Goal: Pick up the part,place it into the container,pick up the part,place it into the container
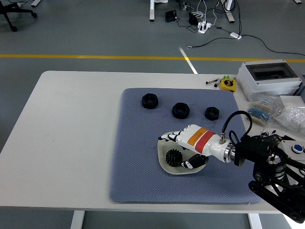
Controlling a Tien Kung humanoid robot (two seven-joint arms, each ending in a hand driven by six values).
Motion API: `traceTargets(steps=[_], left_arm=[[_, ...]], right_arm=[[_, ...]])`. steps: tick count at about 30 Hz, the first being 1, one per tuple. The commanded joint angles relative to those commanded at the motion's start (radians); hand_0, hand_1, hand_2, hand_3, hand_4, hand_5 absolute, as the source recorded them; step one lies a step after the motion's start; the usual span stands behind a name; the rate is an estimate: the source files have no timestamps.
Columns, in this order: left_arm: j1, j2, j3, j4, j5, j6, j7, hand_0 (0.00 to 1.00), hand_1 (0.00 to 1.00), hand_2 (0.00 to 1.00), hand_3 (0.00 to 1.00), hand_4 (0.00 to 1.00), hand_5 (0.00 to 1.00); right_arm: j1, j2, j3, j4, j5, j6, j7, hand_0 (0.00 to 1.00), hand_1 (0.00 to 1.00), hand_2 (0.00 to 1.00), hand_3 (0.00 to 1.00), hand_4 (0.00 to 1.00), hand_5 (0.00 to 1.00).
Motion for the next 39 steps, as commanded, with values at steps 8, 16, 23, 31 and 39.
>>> traceTargets(steps=[8, 16, 23, 31, 39], left_arm=[[0.003, 0.000, -0.005, 0.000, 0.006, -0.001, 0.003, 0.706, 0.633, 0.714, 0.618, 0.715, 0.681], [-0.002, -0.001, 0.002, 0.000, 0.000, 0.000, -0.002, 0.705, 0.637, 0.715, 0.618, 0.715, 0.680], [-0.006, -0.001, 0.006, 0.001, -0.009, 0.001, -0.005, 0.705, 0.638, 0.712, 0.618, 0.715, 0.680], [-0.006, -0.004, 0.010, 0.002, -0.016, 0.003, -0.007, 0.705, 0.637, 0.713, 0.618, 0.716, 0.682], [-0.001, -0.008, 0.006, 0.003, -0.011, 0.002, -0.005, 0.705, 0.642, 0.715, 0.618, 0.716, 0.681]], right_arm=[[-0.008, -0.013, 0.047, 0.020, -0.002, 0.013, 0.001, 0.212, 0.394, 0.789, 0.941, 0.785, 0.163], [-0.018, -0.037, 0.136, 0.050, -0.011, 0.049, -0.006, 0.302, 0.465, 0.826, 0.961, 0.899, 0.206], [-0.047, -0.064, 0.249, 0.060, 0.063, 0.098, -0.013, 0.597, 0.674, 0.903, 0.998, 0.998, 0.338], [-0.095, -0.066, 0.329, -0.005, 0.320, 0.012, 0.001, 0.731, 0.758, 0.943, 0.998, 0.998, 0.414], [-0.173, -0.065, 0.372, -0.021, 0.651, -0.069, 0.020, 0.798, 0.808, 0.901, 0.965, 0.998, 0.581]])
